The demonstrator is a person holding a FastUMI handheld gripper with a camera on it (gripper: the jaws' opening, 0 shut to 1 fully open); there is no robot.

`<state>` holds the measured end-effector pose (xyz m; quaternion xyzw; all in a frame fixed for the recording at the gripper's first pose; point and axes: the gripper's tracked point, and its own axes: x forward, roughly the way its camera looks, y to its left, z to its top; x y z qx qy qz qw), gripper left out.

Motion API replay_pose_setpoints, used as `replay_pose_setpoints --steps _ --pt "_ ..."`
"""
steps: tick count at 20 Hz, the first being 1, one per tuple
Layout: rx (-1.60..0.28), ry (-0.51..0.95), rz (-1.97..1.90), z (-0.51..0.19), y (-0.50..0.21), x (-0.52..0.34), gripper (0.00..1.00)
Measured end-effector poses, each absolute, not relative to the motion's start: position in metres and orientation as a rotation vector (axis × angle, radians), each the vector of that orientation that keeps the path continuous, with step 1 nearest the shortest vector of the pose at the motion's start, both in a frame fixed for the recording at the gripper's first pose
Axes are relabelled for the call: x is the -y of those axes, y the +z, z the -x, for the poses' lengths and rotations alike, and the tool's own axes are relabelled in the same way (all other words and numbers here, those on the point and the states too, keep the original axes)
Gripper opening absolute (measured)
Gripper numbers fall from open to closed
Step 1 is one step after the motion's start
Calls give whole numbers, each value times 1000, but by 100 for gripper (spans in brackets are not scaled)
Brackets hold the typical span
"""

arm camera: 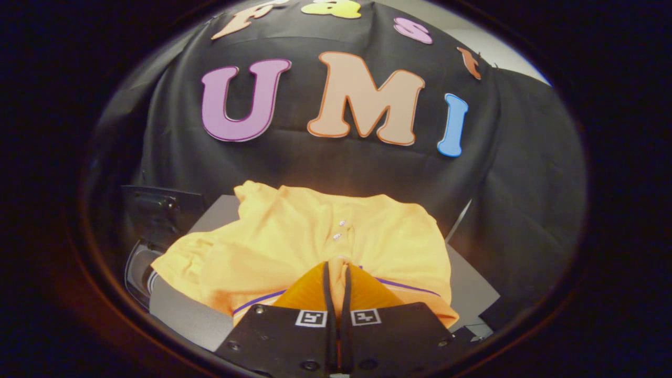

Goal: Put the clothes into the washing machine and then close the washing machine lid.

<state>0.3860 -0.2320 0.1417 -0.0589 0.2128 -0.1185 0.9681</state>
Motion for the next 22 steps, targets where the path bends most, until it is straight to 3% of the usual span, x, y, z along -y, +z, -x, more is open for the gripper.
replay_pose_setpoints --steps 6,12,22 --pt "-364 -167 19 -387 175 187 2" --pt "-303 -4 34 -394 211 94 2" --pt "-350 235 26 -423 197 -54 2"
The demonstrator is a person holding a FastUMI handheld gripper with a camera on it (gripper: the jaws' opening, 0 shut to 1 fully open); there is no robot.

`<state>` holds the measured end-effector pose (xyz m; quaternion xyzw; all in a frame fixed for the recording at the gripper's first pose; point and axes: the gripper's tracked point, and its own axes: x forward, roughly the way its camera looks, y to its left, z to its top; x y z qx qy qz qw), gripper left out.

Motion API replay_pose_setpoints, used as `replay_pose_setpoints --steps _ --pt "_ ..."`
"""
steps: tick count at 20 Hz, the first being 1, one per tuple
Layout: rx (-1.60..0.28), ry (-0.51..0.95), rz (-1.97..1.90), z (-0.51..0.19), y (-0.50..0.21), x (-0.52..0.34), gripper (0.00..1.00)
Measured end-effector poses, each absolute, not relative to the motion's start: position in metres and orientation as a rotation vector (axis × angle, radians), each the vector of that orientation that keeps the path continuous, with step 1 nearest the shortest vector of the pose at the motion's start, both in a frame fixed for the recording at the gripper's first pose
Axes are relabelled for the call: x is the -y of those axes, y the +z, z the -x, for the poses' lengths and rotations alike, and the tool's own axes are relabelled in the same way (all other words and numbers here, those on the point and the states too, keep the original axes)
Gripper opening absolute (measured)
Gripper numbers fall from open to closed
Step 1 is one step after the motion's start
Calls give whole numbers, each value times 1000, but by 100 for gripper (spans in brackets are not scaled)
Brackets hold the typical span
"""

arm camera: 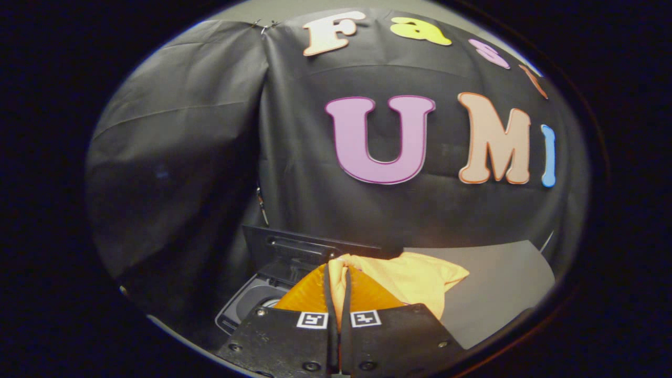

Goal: Put the clothes into the washing machine and then close the washing machine lid.

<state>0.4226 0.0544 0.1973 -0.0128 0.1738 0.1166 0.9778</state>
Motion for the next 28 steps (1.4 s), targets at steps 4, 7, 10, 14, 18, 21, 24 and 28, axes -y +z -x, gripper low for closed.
replay_pose_setpoints --steps 4,7,10,14,18,21,24,28 --pt "-365 301 -1 -437 185 -103 2" --pt "-380 341 -21 -449 173 -133 2" --pt "-407 379 -41 -457 154 -161 2" --pt "-420 391 1 -469 131 -186 2" --pt "-457 325 35 -483 104 -185 4" --pt "-484 274 -3 -495 90 -176 9" --pt "-449 226 -49 -503 102 -164 48" --pt "-341 211 -119 -533 133 -163 96"
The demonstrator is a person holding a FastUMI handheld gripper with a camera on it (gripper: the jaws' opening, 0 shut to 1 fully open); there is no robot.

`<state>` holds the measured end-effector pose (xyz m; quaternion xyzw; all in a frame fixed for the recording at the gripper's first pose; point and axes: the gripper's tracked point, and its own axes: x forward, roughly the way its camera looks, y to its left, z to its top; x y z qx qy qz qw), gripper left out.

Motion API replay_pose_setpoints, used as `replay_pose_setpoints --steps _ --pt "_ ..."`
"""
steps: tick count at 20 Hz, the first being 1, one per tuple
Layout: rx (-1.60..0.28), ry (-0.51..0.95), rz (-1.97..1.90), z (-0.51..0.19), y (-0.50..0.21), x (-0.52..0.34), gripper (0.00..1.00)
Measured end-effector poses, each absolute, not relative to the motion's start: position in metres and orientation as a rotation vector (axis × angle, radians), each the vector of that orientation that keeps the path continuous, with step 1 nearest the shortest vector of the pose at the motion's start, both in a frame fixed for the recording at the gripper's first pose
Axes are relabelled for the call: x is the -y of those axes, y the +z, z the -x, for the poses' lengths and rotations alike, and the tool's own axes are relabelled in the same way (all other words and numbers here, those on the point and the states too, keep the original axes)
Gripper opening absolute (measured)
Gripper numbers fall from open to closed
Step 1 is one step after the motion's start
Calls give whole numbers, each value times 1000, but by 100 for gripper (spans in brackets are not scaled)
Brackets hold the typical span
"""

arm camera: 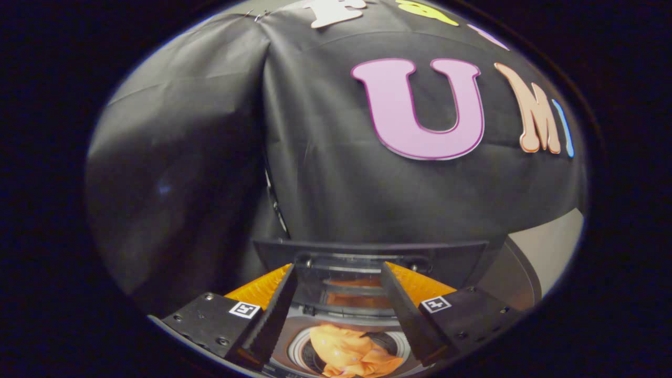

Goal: Put the clothes into the washing machine and then close the washing machine lid.

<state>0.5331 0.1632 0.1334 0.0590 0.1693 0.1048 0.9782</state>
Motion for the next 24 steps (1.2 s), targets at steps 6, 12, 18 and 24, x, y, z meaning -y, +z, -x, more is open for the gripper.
replay_pose_setpoints --steps 6,12,18,24 --pt "-310 120 -96 -584 137 -146 96" --pt "-361 52 103 -617 113 -140 97" --pt "-431 42 0 -627 96 -147 94" --pt "-482 74 -50 -625 88 -148 98"
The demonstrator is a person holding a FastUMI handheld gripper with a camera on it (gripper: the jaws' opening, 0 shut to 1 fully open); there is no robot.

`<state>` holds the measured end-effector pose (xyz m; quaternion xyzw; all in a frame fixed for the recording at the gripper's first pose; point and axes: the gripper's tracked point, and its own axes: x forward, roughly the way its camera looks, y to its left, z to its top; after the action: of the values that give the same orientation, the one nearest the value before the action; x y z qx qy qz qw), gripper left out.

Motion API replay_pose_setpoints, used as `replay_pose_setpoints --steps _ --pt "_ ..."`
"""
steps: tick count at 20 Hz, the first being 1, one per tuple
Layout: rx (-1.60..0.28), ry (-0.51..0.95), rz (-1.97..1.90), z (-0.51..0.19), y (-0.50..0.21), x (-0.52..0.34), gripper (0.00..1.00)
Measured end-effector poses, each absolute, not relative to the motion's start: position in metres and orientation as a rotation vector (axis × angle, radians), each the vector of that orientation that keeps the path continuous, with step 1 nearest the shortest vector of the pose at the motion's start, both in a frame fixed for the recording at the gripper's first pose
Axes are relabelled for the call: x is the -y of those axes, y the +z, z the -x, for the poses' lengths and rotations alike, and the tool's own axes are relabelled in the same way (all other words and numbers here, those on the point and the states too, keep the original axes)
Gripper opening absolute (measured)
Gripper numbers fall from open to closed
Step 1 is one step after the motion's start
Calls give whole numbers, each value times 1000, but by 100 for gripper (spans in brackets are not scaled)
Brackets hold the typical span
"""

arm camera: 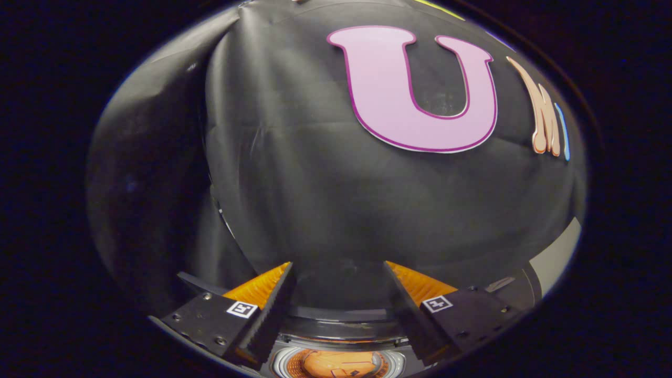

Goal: Put the clothes into the washing machine and then close the washing machine lid.

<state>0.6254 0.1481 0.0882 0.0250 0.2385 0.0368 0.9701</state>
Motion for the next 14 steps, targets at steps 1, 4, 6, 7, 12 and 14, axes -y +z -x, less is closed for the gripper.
replay_pose_setpoints --steps 1,4,6,7,12,14 --pt "-483 79 -55 -625 89 -147 98" --pt "-525 89 -55 -615 92 -146 99" --pt "-516 91 -53 -614 92 -147 99" --pt "-507 93 -50 -615 92 -146 99" --pt "-509 98 -53 -614 90 -148 99" --pt "-502 106 -53 -614 92 -148 99"
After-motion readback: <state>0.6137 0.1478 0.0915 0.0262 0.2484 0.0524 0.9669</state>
